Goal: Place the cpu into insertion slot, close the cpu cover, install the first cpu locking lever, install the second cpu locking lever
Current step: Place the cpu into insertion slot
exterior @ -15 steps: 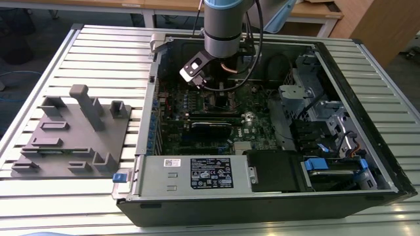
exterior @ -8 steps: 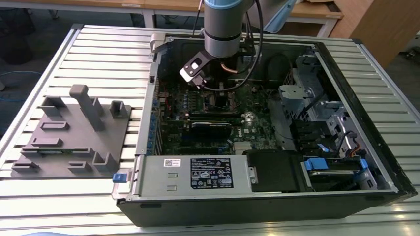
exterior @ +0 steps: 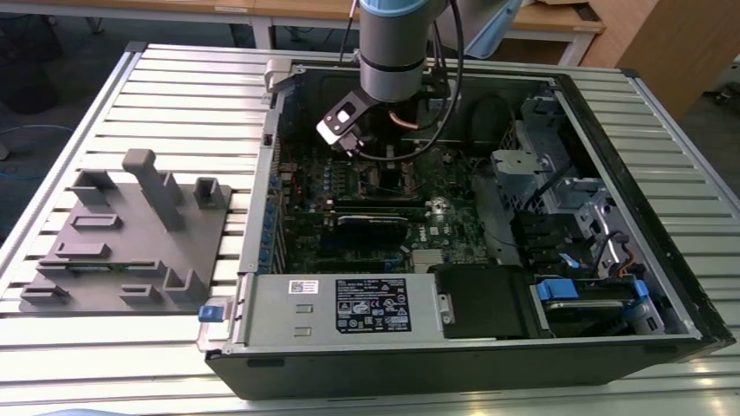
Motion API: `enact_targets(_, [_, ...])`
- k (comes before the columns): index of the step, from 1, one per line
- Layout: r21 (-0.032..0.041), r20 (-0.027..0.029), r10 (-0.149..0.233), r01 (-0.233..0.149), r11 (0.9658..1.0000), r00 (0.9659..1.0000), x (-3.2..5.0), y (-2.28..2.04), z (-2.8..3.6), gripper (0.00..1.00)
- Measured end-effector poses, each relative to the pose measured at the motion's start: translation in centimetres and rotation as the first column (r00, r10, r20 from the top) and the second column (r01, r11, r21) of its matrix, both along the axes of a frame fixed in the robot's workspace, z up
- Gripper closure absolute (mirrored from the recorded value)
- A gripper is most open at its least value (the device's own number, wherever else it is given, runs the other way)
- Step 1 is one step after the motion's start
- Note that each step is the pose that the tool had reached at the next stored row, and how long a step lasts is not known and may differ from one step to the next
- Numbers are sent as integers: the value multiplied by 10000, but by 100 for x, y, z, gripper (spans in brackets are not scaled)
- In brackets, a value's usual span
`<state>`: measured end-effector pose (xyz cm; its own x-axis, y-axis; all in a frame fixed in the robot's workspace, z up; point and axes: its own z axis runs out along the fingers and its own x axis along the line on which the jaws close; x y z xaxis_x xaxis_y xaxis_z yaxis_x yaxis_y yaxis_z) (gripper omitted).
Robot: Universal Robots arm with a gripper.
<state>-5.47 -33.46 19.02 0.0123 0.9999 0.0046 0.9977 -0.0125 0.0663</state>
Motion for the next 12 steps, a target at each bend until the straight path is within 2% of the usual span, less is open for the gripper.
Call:
enact_targets(3, [11,8,1,-1,10000,10000,2,2,-5,45])
enact_targets(4, [9,6,1,-1,10000,10000,1,2,-4,39])
enact_targets(8, [0,-1,0,0,10000,10000,0,0,2,39])
enact_targets(12, [1,0,0,0,10000,10000,0,0,41,39])
